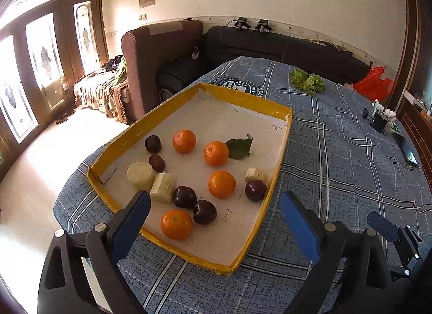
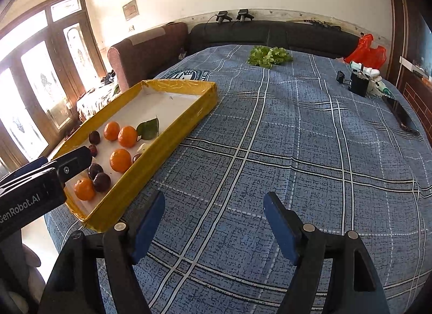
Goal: Organize fruits
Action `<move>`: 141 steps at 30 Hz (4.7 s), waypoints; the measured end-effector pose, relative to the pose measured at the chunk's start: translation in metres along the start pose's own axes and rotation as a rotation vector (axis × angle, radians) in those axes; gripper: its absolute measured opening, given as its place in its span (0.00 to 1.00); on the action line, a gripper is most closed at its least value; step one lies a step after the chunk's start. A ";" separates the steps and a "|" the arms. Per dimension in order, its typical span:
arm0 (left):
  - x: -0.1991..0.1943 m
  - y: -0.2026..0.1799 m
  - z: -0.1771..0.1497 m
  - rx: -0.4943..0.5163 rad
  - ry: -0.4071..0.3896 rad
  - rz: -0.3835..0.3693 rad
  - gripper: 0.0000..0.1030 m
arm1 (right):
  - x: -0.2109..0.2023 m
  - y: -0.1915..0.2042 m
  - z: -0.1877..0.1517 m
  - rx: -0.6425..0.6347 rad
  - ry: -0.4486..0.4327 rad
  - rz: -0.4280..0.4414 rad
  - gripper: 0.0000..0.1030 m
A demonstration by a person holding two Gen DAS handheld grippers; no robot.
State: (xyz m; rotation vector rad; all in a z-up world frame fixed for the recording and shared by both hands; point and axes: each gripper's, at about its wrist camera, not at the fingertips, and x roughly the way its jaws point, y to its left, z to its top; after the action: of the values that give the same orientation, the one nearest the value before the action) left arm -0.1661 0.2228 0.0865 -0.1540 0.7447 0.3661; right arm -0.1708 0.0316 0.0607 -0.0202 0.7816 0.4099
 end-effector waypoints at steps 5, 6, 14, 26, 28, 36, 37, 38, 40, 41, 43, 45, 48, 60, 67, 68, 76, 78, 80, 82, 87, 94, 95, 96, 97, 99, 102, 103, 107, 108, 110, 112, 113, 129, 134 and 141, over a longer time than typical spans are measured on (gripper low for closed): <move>0.000 0.001 0.000 0.004 -0.004 0.006 0.93 | -0.001 0.003 -0.001 -0.008 -0.001 -0.003 0.78; 0.000 0.001 0.000 0.004 -0.007 0.008 0.93 | -0.002 0.003 -0.001 -0.009 -0.002 -0.003 0.78; -0.009 -0.005 0.000 0.008 -0.039 0.016 0.93 | -0.008 0.002 -0.002 -0.014 -0.014 -0.026 0.79; -0.044 -0.020 -0.003 0.042 -0.176 0.108 0.93 | -0.030 0.004 -0.006 -0.045 -0.082 -0.079 0.83; -0.054 -0.022 -0.004 0.039 -0.221 0.136 0.93 | -0.035 0.005 -0.007 -0.047 -0.098 -0.083 0.84; -0.109 -0.026 -0.009 0.017 -0.465 0.265 1.00 | -0.056 0.011 -0.010 -0.078 -0.171 -0.083 0.88; -0.115 -0.025 -0.011 0.009 -0.483 0.268 1.00 | -0.057 0.012 -0.011 -0.083 -0.178 -0.082 0.89; -0.118 -0.025 -0.013 0.004 -0.494 0.268 1.00 | -0.059 0.013 -0.011 -0.086 -0.183 -0.080 0.89; -0.119 -0.024 -0.018 -0.001 -0.496 0.272 1.00 | -0.062 0.014 -0.012 -0.090 -0.193 -0.075 0.90; -0.117 -0.024 -0.020 -0.001 -0.489 0.275 1.00 | -0.063 0.015 -0.013 -0.091 -0.197 -0.073 0.91; -0.110 -0.025 -0.022 0.006 -0.455 0.271 1.00 | -0.063 0.015 -0.014 -0.092 -0.196 -0.071 0.91; -0.101 -0.026 -0.022 0.019 -0.414 0.244 1.00 | -0.062 0.015 -0.015 -0.092 -0.192 -0.071 0.92; -0.085 -0.025 -0.022 0.020 -0.349 0.205 1.00 | -0.061 0.014 -0.016 -0.092 -0.184 -0.071 0.92; -0.051 -0.018 -0.025 -0.014 -0.194 0.119 1.00 | -0.051 0.015 -0.019 -0.105 -0.156 -0.072 0.92; -0.049 -0.016 -0.024 -0.022 -0.170 0.102 1.00 | -0.049 0.017 -0.020 -0.112 -0.152 -0.072 0.92; -0.049 -0.015 -0.024 -0.023 -0.168 0.100 1.00 | -0.049 0.017 -0.020 -0.112 -0.152 -0.072 0.92; -0.050 -0.014 -0.023 -0.035 -0.157 0.087 1.00 | -0.048 0.018 -0.020 -0.113 -0.153 -0.072 0.93; -0.049 -0.014 -0.023 -0.039 -0.151 0.082 1.00 | -0.048 0.018 -0.020 -0.114 -0.153 -0.073 0.93; -0.048 -0.012 -0.023 -0.044 -0.142 0.079 1.00 | -0.048 0.019 -0.020 -0.116 -0.152 -0.072 0.93; -0.046 -0.012 -0.025 -0.049 -0.135 0.080 1.00 | -0.048 0.020 -0.020 -0.119 -0.153 -0.072 0.93; -0.043 -0.011 -0.024 -0.052 -0.124 0.076 1.00 | -0.046 0.020 -0.020 -0.119 -0.148 -0.071 0.93; -0.043 -0.012 -0.024 -0.052 -0.122 0.075 1.00 | -0.043 0.020 -0.021 -0.119 -0.142 -0.070 0.93; -0.043 -0.011 -0.024 -0.052 -0.121 0.073 1.00 | -0.043 0.020 -0.021 -0.119 -0.141 -0.070 0.93; -0.042 -0.011 -0.024 -0.053 -0.120 0.073 1.00 | -0.042 0.020 -0.021 -0.119 -0.140 -0.070 0.93; -0.042 -0.011 -0.024 -0.053 -0.120 0.074 1.00 | -0.042 0.020 -0.021 -0.119 -0.139 -0.069 0.93; -0.042 -0.011 -0.024 -0.051 -0.121 0.074 1.00 | -0.041 0.020 -0.021 -0.119 -0.139 -0.069 0.93; -0.042 -0.011 -0.024 -0.053 -0.121 0.073 1.00 | -0.041 0.020 -0.022 -0.118 -0.138 -0.068 0.93; -0.042 -0.011 -0.024 -0.053 -0.122 0.073 1.00 | -0.041 0.020 -0.022 -0.118 -0.138 -0.068 0.93; -0.042 -0.011 -0.024 -0.053 -0.121 0.073 1.00 | -0.041 0.020 -0.022 -0.119 -0.138 -0.068 0.93; -0.042 -0.011 -0.024 -0.053 -0.120 0.074 1.00 | -0.041 0.020 -0.022 -0.119 -0.138 -0.068 0.93; -0.042 -0.011 -0.024 -0.053 -0.119 0.073 1.00 | -0.041 0.020 -0.022 -0.119 -0.138 -0.068 0.93; -0.042 -0.011 -0.024 -0.054 -0.118 0.072 1.00 | -0.041 0.020 -0.021 -0.119 -0.138 -0.068 0.93; -0.042 -0.011 -0.024 -0.053 -0.119 0.072 1.00 | -0.041 0.020 -0.021 -0.119 -0.138 -0.068 0.93; -0.033 -0.012 -0.026 -0.069 -0.090 0.048 1.00 | -0.037 0.024 -0.025 -0.129 -0.132 -0.062 0.93; -0.033 -0.012 -0.026 -0.070 -0.088 0.044 1.00 | -0.036 0.024 -0.025 -0.129 -0.130 -0.062 0.94; -0.033 -0.012 -0.026 -0.070 -0.087 0.044 1.00 | -0.034 0.025 -0.026 -0.132 -0.126 -0.061 0.94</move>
State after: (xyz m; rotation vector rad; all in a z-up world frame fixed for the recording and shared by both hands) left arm -0.2000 0.1964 0.0902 -0.1869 0.6501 0.4387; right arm -0.2195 0.0384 0.0692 -0.1403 0.6276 0.4003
